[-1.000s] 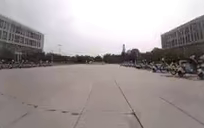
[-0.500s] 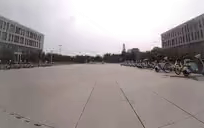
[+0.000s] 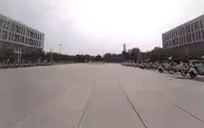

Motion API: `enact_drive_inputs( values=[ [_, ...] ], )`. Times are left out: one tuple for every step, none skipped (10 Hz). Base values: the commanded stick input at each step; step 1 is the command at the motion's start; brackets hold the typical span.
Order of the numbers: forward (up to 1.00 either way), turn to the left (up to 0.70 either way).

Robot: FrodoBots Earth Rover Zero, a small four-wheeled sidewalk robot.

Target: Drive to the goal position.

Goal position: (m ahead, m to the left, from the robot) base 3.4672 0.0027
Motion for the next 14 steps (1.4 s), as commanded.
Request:
enact_drive_inputs(
  values=[
    [0.85,0.0],
    [0.85,0.0],
    [0.85,0.0],
    [0.85,0.0],
    [0.85,0.0],
    [0.85,0.0],
    [0.85,0.0],
    [0.85,0.0],
    [0.85,0.0],
    [0.85,0.0],
    [0.85,0.0],
    [0.85,0.0],
    [0.85,0.0],
    [0.85,0.0]
  ],
)
